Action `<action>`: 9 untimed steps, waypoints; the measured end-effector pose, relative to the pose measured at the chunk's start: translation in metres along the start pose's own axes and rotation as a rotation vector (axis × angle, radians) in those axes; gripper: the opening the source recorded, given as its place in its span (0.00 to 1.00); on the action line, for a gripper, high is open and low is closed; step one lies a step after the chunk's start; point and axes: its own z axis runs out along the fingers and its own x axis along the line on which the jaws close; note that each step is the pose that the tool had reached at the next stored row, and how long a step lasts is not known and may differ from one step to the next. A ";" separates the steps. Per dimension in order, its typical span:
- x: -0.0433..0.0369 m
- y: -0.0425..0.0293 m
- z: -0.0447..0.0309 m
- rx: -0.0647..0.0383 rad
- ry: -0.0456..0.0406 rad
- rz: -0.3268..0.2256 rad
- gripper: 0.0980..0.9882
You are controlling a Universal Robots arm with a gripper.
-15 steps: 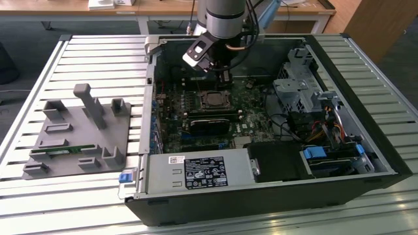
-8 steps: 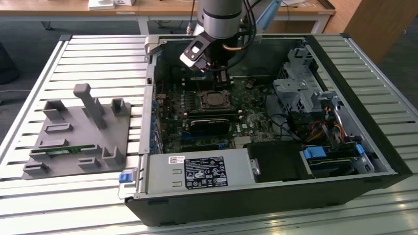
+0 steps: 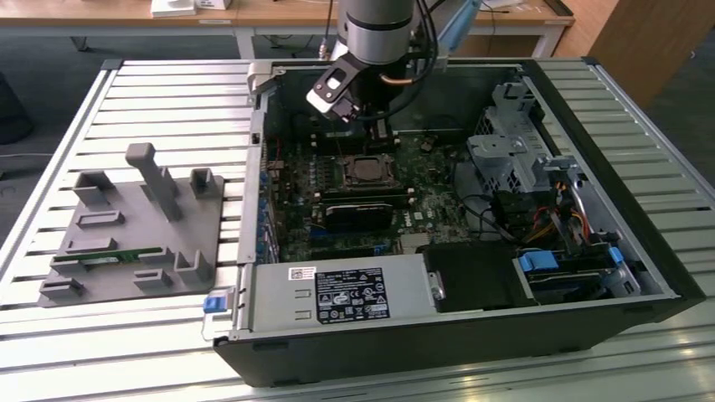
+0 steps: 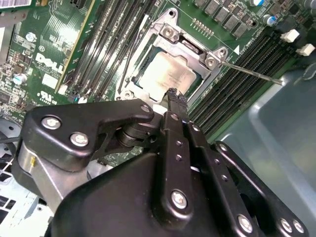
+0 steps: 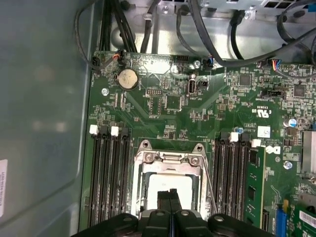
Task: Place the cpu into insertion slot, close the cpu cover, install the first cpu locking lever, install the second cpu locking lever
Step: 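Install the first cpu locking lever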
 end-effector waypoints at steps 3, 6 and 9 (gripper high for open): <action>0.0001 0.0003 -0.0060 0.000 -0.0002 0.000 0.01; 0.0003 0.0007 -0.0147 0.000 -0.0002 0.000 0.01; 0.0004 0.0011 -0.0213 0.001 -0.0003 0.000 0.01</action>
